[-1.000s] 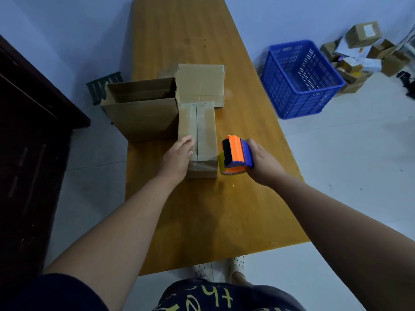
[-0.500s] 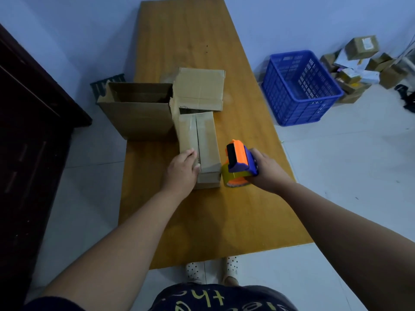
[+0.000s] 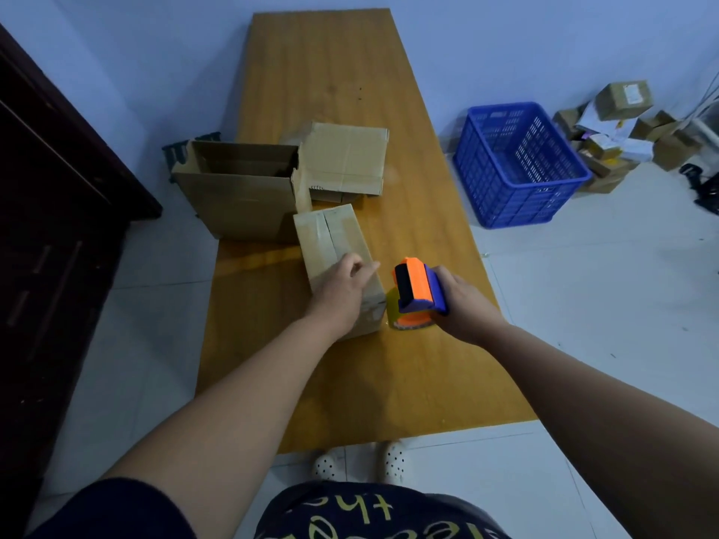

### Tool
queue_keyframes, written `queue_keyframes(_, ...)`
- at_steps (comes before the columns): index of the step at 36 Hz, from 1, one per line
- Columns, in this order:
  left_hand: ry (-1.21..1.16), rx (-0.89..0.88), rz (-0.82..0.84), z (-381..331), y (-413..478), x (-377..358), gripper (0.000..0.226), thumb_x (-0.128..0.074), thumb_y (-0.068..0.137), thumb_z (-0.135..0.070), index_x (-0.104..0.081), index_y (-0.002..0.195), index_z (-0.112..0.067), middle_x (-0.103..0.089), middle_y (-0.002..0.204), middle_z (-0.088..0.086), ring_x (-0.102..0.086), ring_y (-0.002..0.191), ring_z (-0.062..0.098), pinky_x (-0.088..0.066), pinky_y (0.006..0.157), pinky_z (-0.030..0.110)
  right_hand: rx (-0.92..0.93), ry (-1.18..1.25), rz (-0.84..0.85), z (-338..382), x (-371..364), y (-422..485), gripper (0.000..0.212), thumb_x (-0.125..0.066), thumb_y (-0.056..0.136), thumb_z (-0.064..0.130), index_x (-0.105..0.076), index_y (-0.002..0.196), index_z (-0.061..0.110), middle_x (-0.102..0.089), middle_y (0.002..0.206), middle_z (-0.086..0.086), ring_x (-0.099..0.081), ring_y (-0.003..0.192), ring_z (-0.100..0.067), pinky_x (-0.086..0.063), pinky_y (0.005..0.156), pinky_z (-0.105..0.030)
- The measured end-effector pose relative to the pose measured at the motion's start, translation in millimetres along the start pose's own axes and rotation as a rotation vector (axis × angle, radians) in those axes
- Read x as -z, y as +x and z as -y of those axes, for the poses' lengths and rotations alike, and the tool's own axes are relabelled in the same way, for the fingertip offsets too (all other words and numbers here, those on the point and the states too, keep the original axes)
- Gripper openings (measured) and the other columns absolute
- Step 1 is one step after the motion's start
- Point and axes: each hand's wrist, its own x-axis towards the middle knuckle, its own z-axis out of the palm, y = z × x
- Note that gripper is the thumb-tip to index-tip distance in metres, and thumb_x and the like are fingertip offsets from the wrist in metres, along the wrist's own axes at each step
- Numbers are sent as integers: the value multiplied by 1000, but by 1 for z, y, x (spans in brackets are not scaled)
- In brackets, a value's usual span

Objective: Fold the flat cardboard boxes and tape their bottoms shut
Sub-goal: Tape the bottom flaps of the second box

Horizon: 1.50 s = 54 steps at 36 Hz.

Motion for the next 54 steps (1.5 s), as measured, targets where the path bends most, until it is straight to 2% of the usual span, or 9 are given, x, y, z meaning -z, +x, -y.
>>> queue_keyframes(4, -250, 143, -13, 0, 10, -2, 44, -39, 102, -18, -34, 146, -21, -33, 132, 6, -38, 122, 22, -41, 99, 31, 33, -19, -8, -4, 5, 1, 39, -70, 85, 17, -42, 112, 22, -55, 99, 3, -56, 85, -15, -45, 71, -27)
queue_keyframes(7, -266, 184, 30, -1, 15, -1, 51, -35, 102, -36, -23, 150, -25, -27, 135, 6, -34, 124, 23, -36, 99, 31, 51, -68, 12, -7, 12, 3, 42, -71, 84, 20, -42, 115, 21, -56, 100, 2, -57, 87, -17, -48, 72, -31)
queue_keyframes(10, -56, 217, 127, -4, 19, -7, 59, -25, 100, -53, -7, 153, -32, 0, 157, -2, 1, 145, 26, -6, 117, 42, 95, -127, 30, -5, 21, 7, 42, -71, 84, 21, -43, 115, 19, -56, 101, 2, -56, 86, -16, -48, 71, -31)
queue_keyframes(11, 23, 215, 156, -5, 20, -11, 61, -20, 100, -56, 1, 152, -33, 12, 159, -4, 15, 146, 24, 8, 116, 44, 115, -145, 38, -4, 25, 9, 40, -71, 84, 20, -43, 113, 18, -55, 100, 2, -56, 85, -16, -48, 70, -30)
queue_keyframes(13, 131, 187, 194, -5, 21, -16, 63, -13, 99, -57, 13, 151, -32, 24, 158, -3, 26, 143, 21, 18, 112, 44, 150, -188, 57, -3, 32, 13, 38, -70, 84, 20, -41, 109, 20, -54, 98, 3, -55, 81, -15, -45, 67, -29)
queue_keyframes(25, 242, 134, 218, -6, 18, -14, 65, -8, 98, -55, 20, 150, -27, 29, 156, -3, 27, 143, 22, 15, 114, 45, 170, -219, 163, -6, 44, 26, 46, -73, 83, 26, -39, 114, 21, -55, 95, 3, -58, 82, -12, -51, 70, -29)
queue_keyframes(30, 241, 140, 202, -3, 17, -19, 72, 1, 89, -62, 22, 148, -26, 30, 155, -4, 26, 143, 21, 16, 113, 44, 123, -195, 146, -29, 24, 21, 40, -70, 85, 25, -39, 109, 19, -55, 92, 3, -58, 76, -14, -52, 68, -32)
queue_keyframes(37, 194, 161, 178, -4, 17, -19, 68, -9, 98, -57, 21, 149, -24, 29, 155, -6, 26, 142, 17, 17, 113, 42, 51, -237, 95, -51, 20, 22, 29, -62, 88, 15, -39, 106, 16, -55, 98, -2, -56, 76, -20, -50, 66, -38)
queue_keyframes(54, 213, 147, 168, -4, 16, -18, 70, -5, 94, -58, 20, 150, -23, 26, 156, -5, 24, 144, 18, 13, 117, 45, 157, -293, 47, -55, 40, 16, 50, -73, 82, 24, -41, 120, 18, -55, 107, -1, -55, 93, -17, -52, 79, -35)
